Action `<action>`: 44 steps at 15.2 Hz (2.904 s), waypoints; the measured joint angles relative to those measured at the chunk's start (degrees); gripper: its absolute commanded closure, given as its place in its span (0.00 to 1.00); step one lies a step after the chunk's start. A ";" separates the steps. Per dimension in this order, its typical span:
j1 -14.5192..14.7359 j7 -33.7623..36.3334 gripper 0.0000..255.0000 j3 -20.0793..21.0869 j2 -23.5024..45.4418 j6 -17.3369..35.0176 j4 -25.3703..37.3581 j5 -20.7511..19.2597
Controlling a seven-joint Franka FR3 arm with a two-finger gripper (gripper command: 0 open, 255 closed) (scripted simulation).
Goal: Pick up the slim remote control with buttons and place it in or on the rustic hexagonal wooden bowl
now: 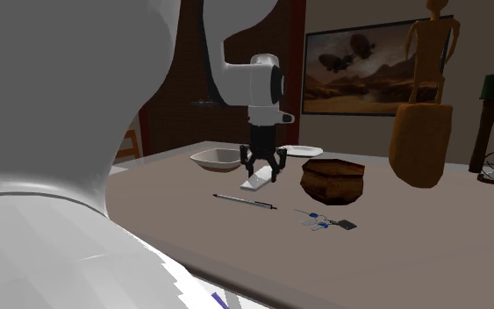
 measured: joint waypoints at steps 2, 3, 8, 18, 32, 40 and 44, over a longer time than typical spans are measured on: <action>-0.09 -0.24 1.00 0.19 -1.00 -1.45 0.53 0.51; -0.07 -0.29 1.00 0.21 -1.02 -2.19 1.26 0.56; -0.24 -0.78 1.00 0.49 -2.89 -5.38 2.73 1.50; -0.52 -1.71 1.00 0.72 -5.37 -12.64 7.70 2.77; -3.82 -7.83 1.00 -1.43 -9.30 -19.11 10.57 4.69; -9.60 -18.80 1.00 -6.40 -11.26 -18.71 8.32 5.71; -11.81 -23.04 1.00 -8.38 -11.04 -18.02 7.83 5.80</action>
